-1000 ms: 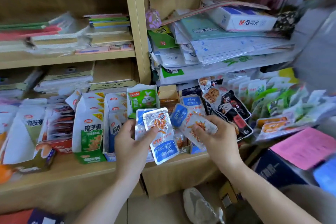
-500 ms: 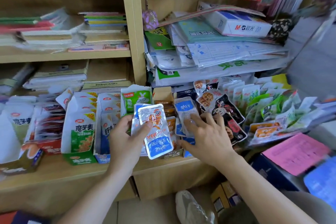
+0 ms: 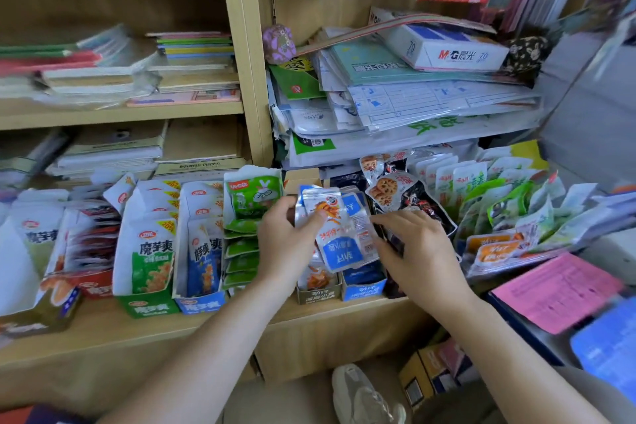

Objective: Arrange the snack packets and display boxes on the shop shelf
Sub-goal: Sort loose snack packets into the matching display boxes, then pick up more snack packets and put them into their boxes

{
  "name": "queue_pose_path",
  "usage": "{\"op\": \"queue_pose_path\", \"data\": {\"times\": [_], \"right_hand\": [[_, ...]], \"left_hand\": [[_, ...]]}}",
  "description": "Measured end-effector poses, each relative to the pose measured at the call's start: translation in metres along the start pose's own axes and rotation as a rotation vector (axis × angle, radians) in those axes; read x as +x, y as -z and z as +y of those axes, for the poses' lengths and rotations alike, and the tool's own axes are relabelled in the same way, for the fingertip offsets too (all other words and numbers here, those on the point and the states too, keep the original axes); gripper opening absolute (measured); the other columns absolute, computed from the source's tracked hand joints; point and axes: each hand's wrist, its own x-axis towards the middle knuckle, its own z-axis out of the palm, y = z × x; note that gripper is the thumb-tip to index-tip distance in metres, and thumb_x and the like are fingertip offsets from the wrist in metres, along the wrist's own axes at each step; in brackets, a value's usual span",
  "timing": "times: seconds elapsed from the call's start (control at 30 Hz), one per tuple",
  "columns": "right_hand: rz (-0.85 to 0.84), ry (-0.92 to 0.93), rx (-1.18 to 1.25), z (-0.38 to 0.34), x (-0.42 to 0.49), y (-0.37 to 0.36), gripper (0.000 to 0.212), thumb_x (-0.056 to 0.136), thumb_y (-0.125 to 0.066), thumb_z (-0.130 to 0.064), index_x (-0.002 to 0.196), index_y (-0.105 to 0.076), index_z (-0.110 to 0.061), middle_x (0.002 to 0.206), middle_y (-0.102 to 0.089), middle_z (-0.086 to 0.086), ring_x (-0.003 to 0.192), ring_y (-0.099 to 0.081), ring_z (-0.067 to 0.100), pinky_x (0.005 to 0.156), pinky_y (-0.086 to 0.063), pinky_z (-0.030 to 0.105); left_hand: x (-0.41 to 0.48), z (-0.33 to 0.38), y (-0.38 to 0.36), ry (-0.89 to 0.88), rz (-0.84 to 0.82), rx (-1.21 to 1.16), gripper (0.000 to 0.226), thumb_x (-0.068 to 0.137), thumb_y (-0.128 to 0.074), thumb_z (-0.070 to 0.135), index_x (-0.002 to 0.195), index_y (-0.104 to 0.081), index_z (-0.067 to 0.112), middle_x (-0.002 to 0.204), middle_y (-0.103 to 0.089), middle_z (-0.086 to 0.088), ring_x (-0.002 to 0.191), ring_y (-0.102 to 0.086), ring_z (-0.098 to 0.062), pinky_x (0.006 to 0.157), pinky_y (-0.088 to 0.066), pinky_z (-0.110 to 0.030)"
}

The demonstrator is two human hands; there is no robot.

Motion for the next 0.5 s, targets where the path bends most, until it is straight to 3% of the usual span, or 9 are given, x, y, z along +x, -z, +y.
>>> {"op": "queue_pose_path", "data": {"times": [0.1,0.23,0.4,0.5], "right_hand": [[-0.023,0.051,0.002,0.002,-0.005,0.002,0.038,0.088,-0.071,-0.029,0.126,-0.066,-0.023,0.123,-0.067,-0.008,0.111,-0.059,0.018,0.091,-0.050,0.042],[-0.222,0.109,-0.293,0.005,-0.009,-0.007,0.064,0.077,-0.074,-0.051,0.136,-0.055,-0.034,0.140,-0.058,-0.005,0.125,-0.052,0.030,0.094,-0.042,0.051],[-0.339,0.081,-0.471,0.002,-0.001,-0.013,0.066,0.083,-0.063,-0.059,0.143,-0.042,-0.039,0.149,-0.047,-0.004,0.132,-0.043,0.037,0.102,-0.034,0.057],[-0.341,0.063,-0.495,-0.005,-0.001,-0.013,0.069,0.086,-0.059,-0.059,0.147,-0.035,-0.037,0.154,-0.040,-0.001,0.135,-0.038,0.038,0.107,-0.027,0.059]], "left_hand": [[0.016,0.006,-0.037,0.034,0.002,0.057,0.012,0.087,-0.076,0.027,0.094,-0.067,0.023,0.088,-0.072,0.003,0.084,-0.071,-0.021,0.073,-0.059,-0.042],[0.026,0.013,-0.059,0.055,-0.025,0.139,0.020,0.089,-0.073,0.029,0.106,-0.069,0.021,0.098,-0.071,0.003,0.087,-0.068,-0.020,0.078,-0.057,-0.036],[0.013,0.010,-0.013,-0.174,-0.140,0.381,0.019,0.090,-0.072,0.018,0.108,-0.071,0.021,0.101,-0.076,-0.001,0.085,-0.068,-0.008,0.087,-0.059,-0.036],[-0.002,0.006,0.022,-0.198,-0.234,0.420,0.035,0.091,-0.071,0.015,0.125,-0.068,0.021,0.112,-0.073,0.006,0.089,-0.067,0.002,0.085,-0.058,-0.025]]}}
